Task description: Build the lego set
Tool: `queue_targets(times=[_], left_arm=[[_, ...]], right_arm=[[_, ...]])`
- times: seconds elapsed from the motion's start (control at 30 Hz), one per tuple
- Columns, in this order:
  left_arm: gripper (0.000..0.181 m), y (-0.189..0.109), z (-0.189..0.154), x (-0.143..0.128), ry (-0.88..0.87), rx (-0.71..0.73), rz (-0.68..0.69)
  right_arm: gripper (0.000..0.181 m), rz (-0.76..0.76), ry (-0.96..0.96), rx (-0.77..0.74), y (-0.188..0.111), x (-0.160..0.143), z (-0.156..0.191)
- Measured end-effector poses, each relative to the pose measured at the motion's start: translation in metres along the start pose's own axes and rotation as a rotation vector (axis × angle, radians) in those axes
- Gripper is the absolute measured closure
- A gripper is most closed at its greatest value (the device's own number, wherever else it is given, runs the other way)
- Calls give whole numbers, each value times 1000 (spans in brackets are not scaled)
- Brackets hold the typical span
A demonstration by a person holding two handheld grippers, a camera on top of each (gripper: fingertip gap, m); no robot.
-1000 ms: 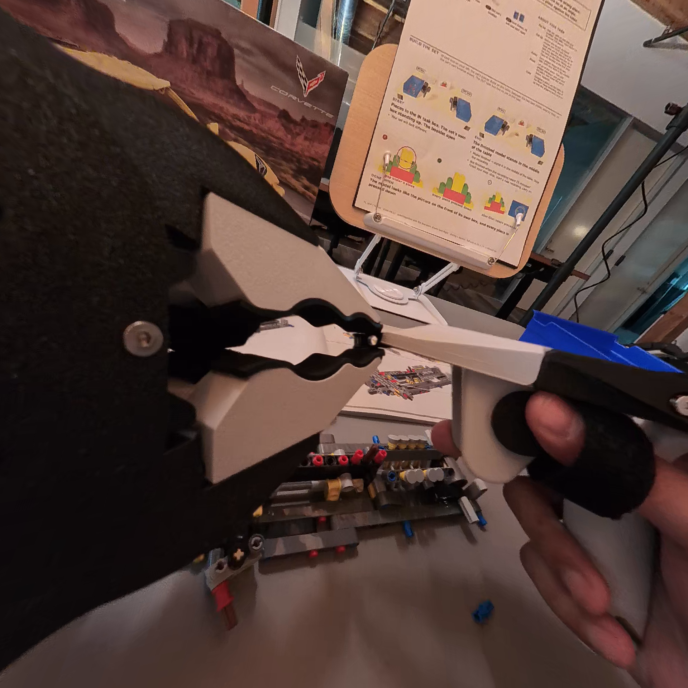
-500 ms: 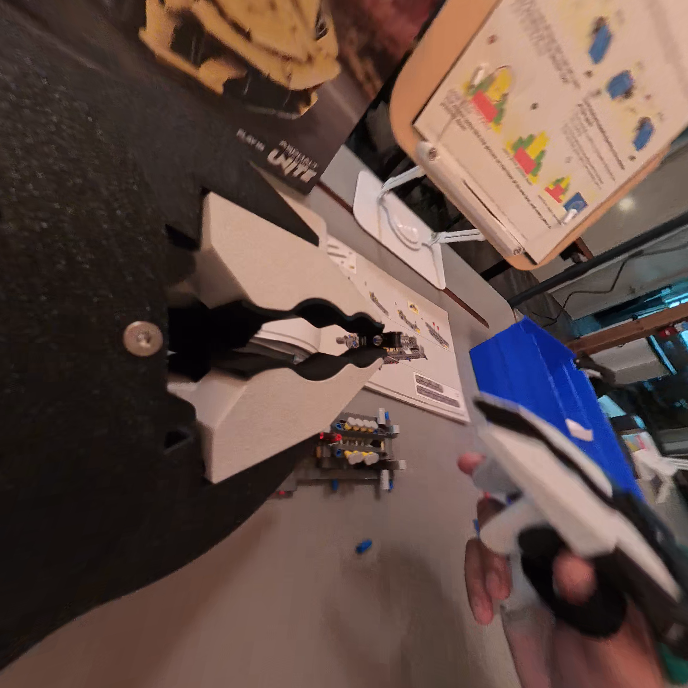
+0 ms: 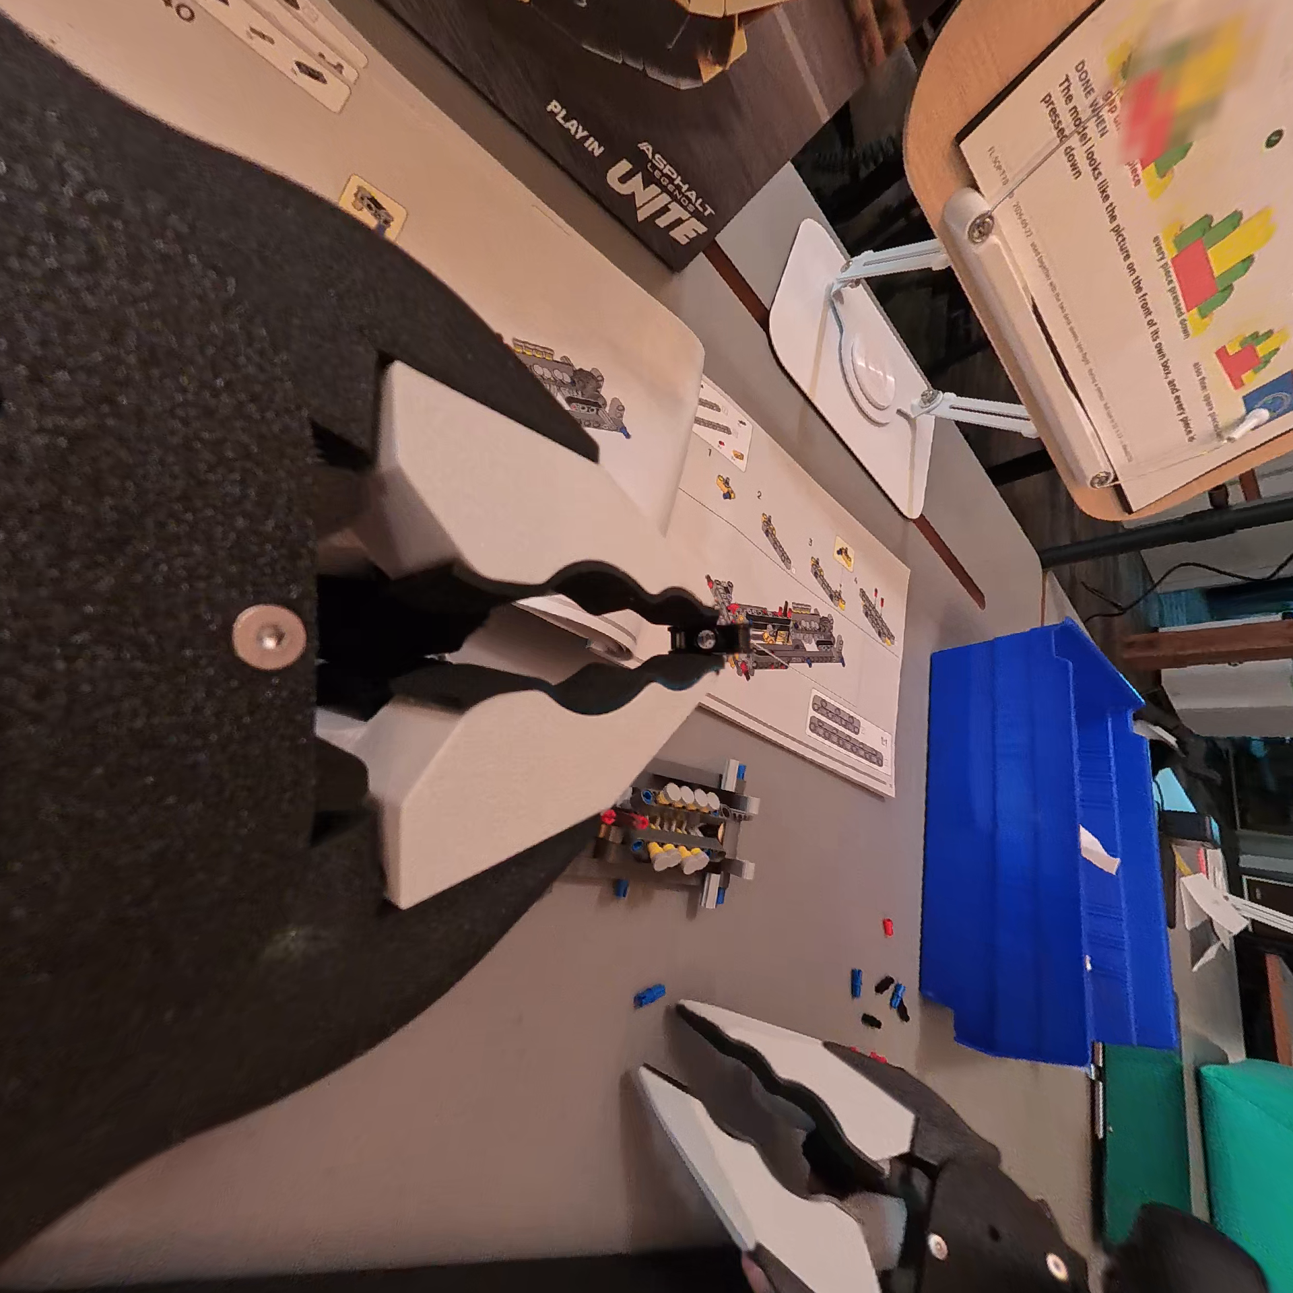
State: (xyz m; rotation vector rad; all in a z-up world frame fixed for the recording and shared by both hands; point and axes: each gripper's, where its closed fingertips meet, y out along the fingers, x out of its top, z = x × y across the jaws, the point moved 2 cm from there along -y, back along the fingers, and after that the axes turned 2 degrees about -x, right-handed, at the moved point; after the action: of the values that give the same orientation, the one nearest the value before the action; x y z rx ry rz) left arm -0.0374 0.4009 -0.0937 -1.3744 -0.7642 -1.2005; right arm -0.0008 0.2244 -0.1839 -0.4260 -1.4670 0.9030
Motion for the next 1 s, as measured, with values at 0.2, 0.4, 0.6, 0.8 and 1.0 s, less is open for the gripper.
queue_targets(times=[0.2,0.4,0.6,0.8,1.0], left_arm=[[175,3,-3,1,3,-14,-2],[175,2,-1,5,15,-1,-13],[175,2,-2,5,21,-5,-15],[175,3,-2,5,46,1,-7],[175,4,-4,4,62,3,0]], right_arm=[[159,-26,7,-44,12,4,-1],[166,-42,-31,-65,21,12,-1],[164,-60,-60,-83,33,25,3],[165,-39,-87,-104,31,23,0],[171,-45,-87,-119,28,18,2]])
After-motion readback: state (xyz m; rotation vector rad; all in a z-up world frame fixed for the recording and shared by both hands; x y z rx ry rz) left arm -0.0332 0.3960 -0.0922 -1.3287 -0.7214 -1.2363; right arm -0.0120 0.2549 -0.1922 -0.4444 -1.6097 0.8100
